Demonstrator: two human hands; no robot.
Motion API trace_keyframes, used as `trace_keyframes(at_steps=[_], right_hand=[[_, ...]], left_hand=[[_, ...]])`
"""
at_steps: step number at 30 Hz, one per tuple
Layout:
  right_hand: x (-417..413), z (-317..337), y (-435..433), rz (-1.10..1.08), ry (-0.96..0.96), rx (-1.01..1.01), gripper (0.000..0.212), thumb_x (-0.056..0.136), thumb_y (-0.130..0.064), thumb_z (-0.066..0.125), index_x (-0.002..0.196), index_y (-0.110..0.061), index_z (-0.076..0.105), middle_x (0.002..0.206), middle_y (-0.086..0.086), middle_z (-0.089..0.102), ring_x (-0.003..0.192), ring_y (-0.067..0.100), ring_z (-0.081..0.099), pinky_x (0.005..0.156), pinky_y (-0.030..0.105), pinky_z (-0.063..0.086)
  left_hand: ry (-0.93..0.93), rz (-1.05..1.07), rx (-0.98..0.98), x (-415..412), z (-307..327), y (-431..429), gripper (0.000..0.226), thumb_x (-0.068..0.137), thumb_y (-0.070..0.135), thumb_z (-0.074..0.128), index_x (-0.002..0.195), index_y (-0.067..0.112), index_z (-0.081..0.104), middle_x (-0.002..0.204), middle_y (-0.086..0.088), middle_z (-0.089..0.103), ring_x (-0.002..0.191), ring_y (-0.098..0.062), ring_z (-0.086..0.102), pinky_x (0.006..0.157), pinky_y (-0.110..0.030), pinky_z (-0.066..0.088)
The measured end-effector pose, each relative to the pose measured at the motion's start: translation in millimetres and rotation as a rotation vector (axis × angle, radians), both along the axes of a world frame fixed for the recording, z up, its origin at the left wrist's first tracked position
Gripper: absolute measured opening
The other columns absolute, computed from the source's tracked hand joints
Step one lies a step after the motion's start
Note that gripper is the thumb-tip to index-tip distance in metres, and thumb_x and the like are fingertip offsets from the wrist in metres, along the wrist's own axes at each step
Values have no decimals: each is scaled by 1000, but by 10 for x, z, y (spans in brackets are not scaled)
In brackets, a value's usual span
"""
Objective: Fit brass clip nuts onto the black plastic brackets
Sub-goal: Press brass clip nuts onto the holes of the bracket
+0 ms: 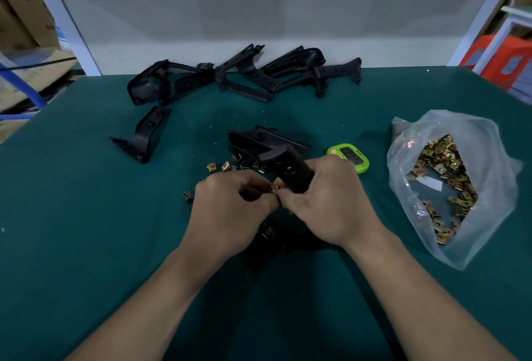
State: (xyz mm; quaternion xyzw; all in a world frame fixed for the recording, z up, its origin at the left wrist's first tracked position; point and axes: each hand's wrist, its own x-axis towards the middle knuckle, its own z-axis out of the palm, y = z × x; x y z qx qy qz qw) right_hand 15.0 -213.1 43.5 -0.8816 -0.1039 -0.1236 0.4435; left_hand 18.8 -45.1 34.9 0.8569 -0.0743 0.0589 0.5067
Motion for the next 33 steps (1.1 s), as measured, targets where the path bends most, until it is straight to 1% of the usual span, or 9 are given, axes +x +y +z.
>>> trace_keyframes(at_steps=[3, 8, 11, 14, 19, 23, 26, 30, 33], right_hand=[[8, 1, -3, 13, 55, 95, 12, 76, -11, 79, 66, -14, 73, 55, 3, 66, 51, 22, 63, 46, 34, 48], [50, 11, -83, 68, 175, 263, 16, 78, -1, 79, 71, -16, 77, 57, 6, 69, 51, 17, 67, 52, 29, 53], [40, 24, -80, 104, 219, 304, 9, 73, -5, 80, 70, -13, 76, 56, 8, 68, 49, 17, 65, 52, 28, 52], [22, 50, -57, 129, 230, 382, 8, 69, -5, 81, 70, -9, 74, 55, 12, 66, 47, 19, 63, 50, 30, 52], [36, 62, -76, 177, 234, 515, 21, 74, 14, 78, 66, -5, 74, 49, 11, 60, 42, 19, 58, 45, 26, 47], [32, 18, -71, 234, 312, 634, 24, 75, 15, 76, 66, -7, 75, 51, 12, 60, 41, 17, 56, 44, 25, 45], [38, -20, -75, 260, 388, 691, 18, 72, 11, 77, 67, -6, 74, 55, 15, 62, 41, 16, 54, 43, 23, 44], [66, 1, -141, 125, 457, 432, 12, 79, 8, 77, 77, -3, 75, 58, 12, 65, 46, 19, 60, 45, 26, 46], [105, 24, -225, -113, 357, 471, 9, 81, 0, 76, 89, -2, 74, 60, 9, 66, 49, 18, 62, 49, 28, 48]], left_hand=[[-16, 3, -12, 14, -19, -4, 17, 76, 19, 78, 70, 34, 75, 65, 17, 70, 62, 1, 64, 51, -7, 43], [20, -127, -69, 31, -43, 50, 14, 77, 19, 76, 77, 32, 76, 70, 10, 73, 60, -9, 66, 56, -21, 51], [22, -173, -96, 53, -12, 58, 5, 68, 32, 72, 72, 29, 73, 64, 8, 70, 52, -3, 57, 50, -17, 44], [-65, -202, -88, 55, 0, 55, 17, 64, 43, 62, 66, 27, 66, 55, 10, 59, 49, -1, 47, 48, -15, 37], [-128, -238, -95, 68, 16, 47, 7, 69, 30, 60, 65, 24, 59, 52, 11, 49, 49, -2, 40, 48, -15, 33], [-67, -304, -171, 101, -23, 60, 16, 71, 11, 60, 61, 23, 56, 53, 11, 43, 52, -6, 37, 49, -18, 32], [0, -341, -214, 137, -43, 74, 15, 69, 16, 58, 59, 27, 55, 55, 9, 41, 55, -8, 36, 52, -20, 31], [50, -222, -35, 135, -115, 61, 6, 69, 32, 65, 65, 27, 64, 53, 12, 56, 50, -2, 47, 49, -16, 37], [-14, -60, 412, 104, -109, 13, 19, 79, 31, 74, 96, 37, 73, 73, 9, 67, 74, -9, 64, 65, -26, 48]])
